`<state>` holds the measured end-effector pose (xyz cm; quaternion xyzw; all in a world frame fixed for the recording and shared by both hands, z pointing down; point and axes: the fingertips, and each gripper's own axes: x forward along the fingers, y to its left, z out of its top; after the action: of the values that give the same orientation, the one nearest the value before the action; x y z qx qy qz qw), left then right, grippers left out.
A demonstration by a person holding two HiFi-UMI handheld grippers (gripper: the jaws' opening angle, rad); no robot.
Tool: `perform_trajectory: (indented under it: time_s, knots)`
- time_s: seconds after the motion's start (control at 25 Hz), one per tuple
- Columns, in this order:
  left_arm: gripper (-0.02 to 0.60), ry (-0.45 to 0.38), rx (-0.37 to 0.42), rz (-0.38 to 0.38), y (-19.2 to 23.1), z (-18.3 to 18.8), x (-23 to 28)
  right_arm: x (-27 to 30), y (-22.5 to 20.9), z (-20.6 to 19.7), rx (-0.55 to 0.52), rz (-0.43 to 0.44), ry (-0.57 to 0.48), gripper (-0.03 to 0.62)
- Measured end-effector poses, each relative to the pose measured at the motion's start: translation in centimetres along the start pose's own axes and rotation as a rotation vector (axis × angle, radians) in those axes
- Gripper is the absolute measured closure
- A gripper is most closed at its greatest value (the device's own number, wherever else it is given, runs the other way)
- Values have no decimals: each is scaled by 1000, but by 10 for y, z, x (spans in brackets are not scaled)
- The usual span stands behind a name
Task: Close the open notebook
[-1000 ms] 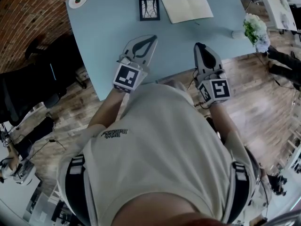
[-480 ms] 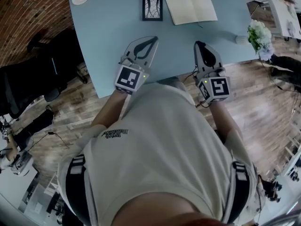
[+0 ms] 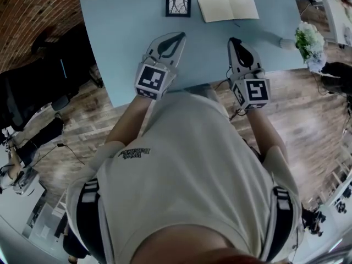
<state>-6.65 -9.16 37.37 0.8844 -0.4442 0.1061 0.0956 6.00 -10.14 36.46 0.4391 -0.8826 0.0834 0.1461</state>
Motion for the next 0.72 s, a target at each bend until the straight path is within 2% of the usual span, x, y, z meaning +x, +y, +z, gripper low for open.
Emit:
perform_trajectory:
  time_s: [0.24,0.36,0.52,0.72]
  knots:
    - [574,48,-11,23,7,-16,26,17,-19,-11,-4,16,26,583]
    - [574,74,-16,20,17,-31,37,40,-20,-22,-14,39,54,546]
    - [574,104,-31,16,24,-49,60,67,-27,-47,-24,74,120,483]
    - [574,157,-51,17,37,-78,91,105,-30,-81,-69,122,208,482]
